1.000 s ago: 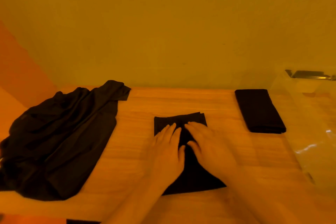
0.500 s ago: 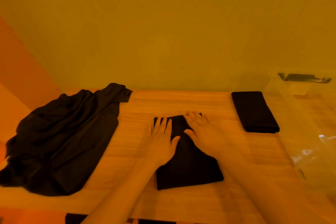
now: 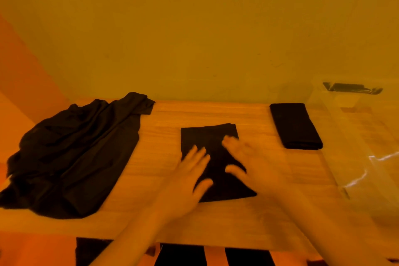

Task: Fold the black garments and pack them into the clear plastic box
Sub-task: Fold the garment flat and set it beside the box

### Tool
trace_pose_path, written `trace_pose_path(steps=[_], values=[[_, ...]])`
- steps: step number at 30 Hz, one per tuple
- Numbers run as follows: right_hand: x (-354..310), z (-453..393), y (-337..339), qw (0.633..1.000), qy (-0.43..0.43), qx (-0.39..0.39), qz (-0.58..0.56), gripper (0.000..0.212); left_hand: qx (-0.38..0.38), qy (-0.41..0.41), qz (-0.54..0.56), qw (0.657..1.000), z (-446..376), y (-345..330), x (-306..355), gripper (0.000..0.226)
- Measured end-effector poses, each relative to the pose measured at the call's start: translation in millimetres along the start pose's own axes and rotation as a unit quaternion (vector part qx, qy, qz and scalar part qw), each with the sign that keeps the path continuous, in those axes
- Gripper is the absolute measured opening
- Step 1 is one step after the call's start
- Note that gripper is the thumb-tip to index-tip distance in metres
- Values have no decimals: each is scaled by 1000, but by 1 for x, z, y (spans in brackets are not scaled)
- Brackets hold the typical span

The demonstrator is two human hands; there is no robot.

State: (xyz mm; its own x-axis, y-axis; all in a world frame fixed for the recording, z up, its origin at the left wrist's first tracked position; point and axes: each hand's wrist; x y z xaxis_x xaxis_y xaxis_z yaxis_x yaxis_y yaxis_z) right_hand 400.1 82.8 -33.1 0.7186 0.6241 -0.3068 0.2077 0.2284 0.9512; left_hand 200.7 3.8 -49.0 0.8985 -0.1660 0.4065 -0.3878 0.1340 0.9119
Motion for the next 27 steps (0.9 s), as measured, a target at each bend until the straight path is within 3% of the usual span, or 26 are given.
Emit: trace_pose_path(steps=[2, 4, 6, 8, 12, 14, 19, 23, 27], values=[[-6, 18, -8, 995, 58, -80, 10, 85, -72, -24, -37, 996, 22, -6, 10, 94], [-1, 28, -16, 990, 61, -121, 23, 85, -100, -5, -54, 993, 32, -11, 7, 81], [4, 36, -20, 994, 33, -103, -8, 68, -90, 24, -27, 995, 35, -11, 1, 62], [8, 41, -23, 997, 16, -75, -30, 56, -67, 29, -13, 997, 37, -11, -6, 61], [9, 46, -29, 999, 6, -42, -27, 47, -52, 28, -23, 998, 35, -8, -10, 59], [10, 49, -31, 999, 7, -18, -31, 43, -35, 15, -30, 999, 37, -8, -10, 71], [8, 55, -31, 996, -25, 27, -78, 34, -22, 4, 1, 1000, 41, -8, -16, 44], [0, 56, -20, 990, -79, 29, -112, 31, 57, 37, 60, 996, 40, -7, -11, 34], [-2, 56, -13, 986, -103, 19, -130, 28, -3, 23, 29, 999, 44, -7, -12, 48]])
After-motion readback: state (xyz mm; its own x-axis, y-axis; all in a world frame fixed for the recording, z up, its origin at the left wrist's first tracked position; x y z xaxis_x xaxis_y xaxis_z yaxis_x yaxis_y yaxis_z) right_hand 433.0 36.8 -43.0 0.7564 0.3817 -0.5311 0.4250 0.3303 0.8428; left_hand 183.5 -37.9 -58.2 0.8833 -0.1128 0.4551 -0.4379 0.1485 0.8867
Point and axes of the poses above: each hand's wrist, its own z-axis away from the middle knuckle, its own y-axis out of the back of the hand, x = y × z
